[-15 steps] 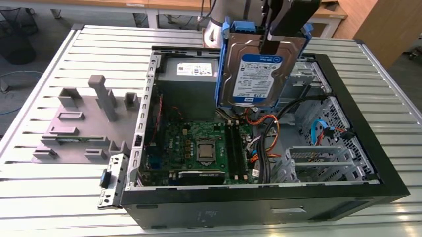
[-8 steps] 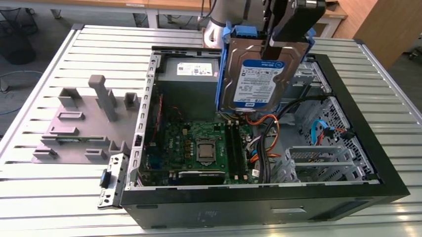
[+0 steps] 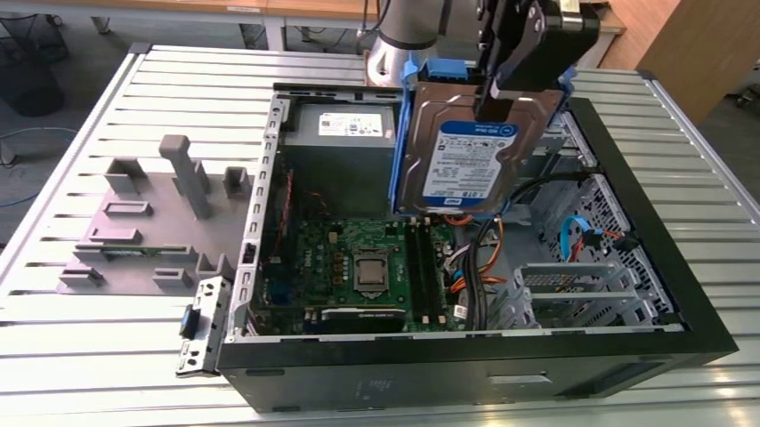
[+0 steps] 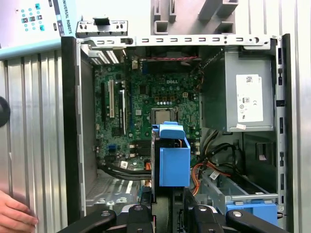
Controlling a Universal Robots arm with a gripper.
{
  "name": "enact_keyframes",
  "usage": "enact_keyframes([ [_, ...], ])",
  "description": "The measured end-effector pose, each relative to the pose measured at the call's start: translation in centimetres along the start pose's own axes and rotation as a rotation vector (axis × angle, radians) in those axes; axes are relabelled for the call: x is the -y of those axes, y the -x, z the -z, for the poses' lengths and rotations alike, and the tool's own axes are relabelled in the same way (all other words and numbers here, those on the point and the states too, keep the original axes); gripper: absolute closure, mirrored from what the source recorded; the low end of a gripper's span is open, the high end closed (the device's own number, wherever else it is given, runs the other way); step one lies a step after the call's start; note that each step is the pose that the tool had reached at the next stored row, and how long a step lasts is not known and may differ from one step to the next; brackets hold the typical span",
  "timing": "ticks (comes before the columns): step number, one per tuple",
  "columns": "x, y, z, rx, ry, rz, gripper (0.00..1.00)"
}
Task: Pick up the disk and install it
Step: 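Pick up the disk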
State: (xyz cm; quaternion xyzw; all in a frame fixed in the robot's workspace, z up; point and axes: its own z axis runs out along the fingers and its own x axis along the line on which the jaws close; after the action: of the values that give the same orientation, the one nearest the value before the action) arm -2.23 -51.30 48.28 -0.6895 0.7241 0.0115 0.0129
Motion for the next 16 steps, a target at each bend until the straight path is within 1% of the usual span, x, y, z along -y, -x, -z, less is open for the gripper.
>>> enact_keyframes([
  [10, 0.12, -2.45, 0.06, 0.0001, -0.0001, 0.0, 0.65],
  [16, 0.18, -3.71, 0.09, 0.0, 0.0, 0.0, 0.65],
])
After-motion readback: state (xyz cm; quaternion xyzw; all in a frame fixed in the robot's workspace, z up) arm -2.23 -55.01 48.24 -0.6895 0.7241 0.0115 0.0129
